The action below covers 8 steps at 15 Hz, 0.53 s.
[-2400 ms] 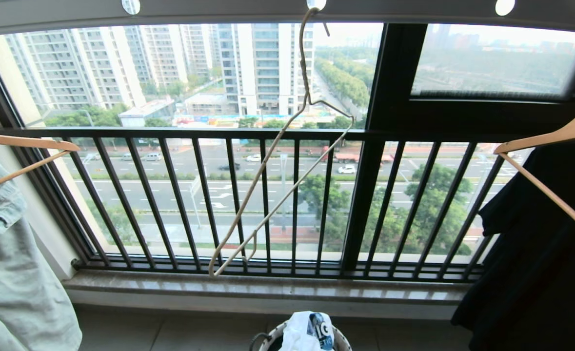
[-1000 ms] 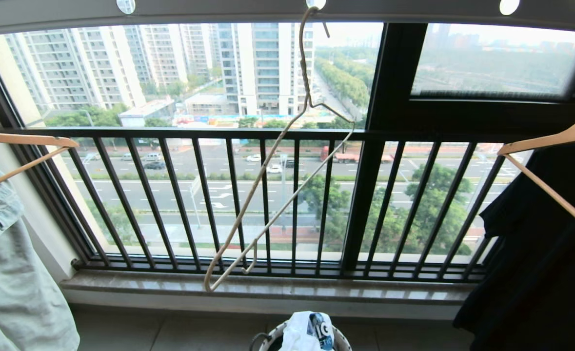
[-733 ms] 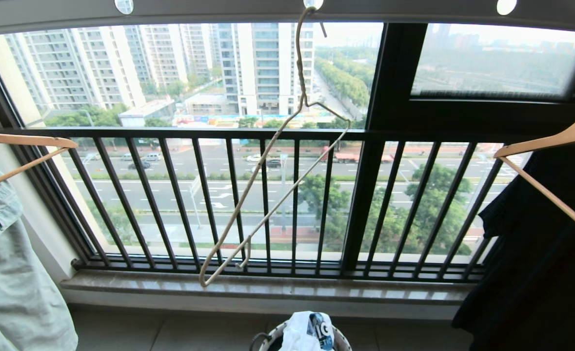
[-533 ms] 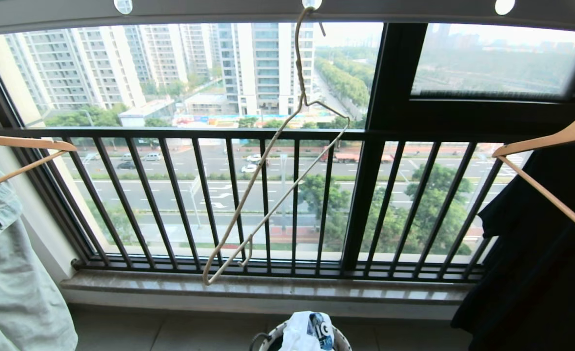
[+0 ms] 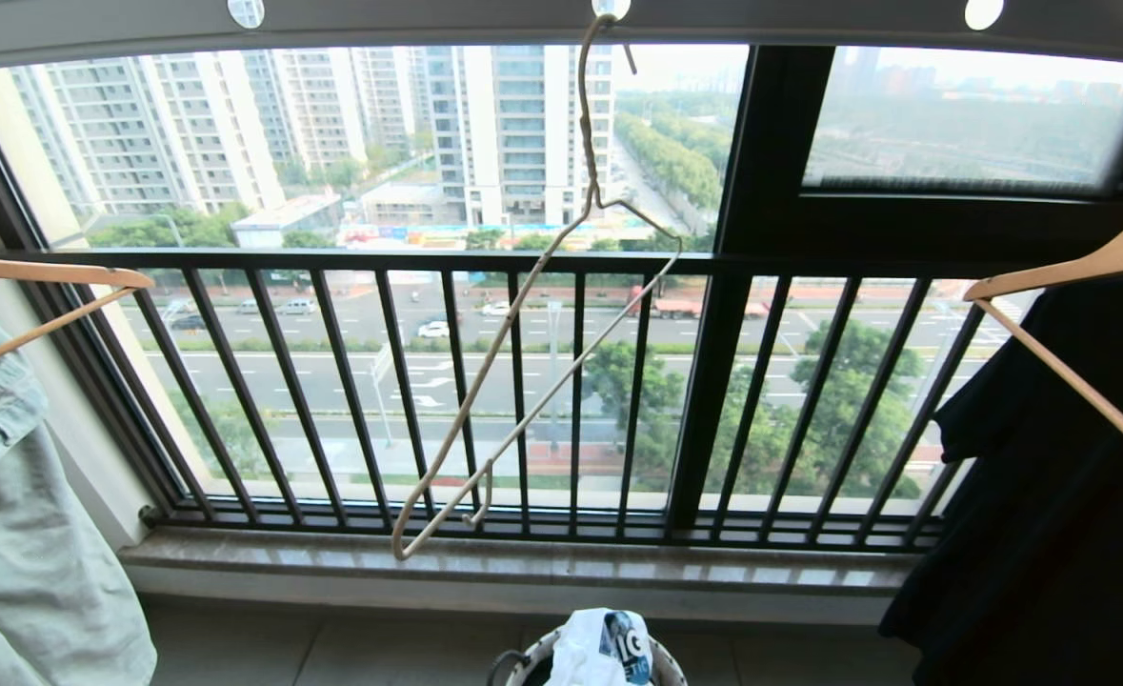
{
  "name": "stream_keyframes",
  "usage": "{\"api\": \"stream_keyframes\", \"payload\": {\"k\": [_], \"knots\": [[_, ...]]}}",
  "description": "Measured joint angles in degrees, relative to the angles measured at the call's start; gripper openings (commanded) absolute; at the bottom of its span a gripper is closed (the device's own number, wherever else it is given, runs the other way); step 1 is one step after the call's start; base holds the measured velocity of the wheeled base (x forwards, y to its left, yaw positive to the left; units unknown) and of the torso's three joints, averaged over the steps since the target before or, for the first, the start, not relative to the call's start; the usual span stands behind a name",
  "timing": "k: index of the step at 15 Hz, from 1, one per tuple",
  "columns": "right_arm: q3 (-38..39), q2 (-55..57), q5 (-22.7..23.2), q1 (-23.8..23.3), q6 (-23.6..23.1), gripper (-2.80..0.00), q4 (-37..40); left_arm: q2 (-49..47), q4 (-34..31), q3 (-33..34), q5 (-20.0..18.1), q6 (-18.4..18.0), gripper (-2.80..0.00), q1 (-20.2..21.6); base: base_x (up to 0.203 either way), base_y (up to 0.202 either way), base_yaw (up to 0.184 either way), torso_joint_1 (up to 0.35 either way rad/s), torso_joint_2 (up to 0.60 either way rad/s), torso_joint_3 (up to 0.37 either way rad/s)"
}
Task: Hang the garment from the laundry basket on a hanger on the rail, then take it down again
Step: Pick up the clothes rack on the clothesline
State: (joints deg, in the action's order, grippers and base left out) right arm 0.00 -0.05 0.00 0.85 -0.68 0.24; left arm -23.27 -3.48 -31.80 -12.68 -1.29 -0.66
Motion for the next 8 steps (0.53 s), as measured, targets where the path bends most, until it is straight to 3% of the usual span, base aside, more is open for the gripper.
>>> {"api": "stream_keyframes", "payload": {"k": [4, 8], "knots": [[0.0, 0.0, 0.0, 0.02, -0.02, -2.8, 0.01, -14.35, -0.71, -11.34, -9.59, -0.07, -2.8, -2.14, 0.0, 0.0, 0.0, 0.0, 0.0, 0.0], [0.0, 0.0, 0.0, -0.01, 0.0, -2.8, 0.02, -25.95, -4.06, -20.4, -10.97, 0.33, -2.8, -11.55, 0.0, 0.0, 0.0, 0.0, 0.0, 0.0]]}}
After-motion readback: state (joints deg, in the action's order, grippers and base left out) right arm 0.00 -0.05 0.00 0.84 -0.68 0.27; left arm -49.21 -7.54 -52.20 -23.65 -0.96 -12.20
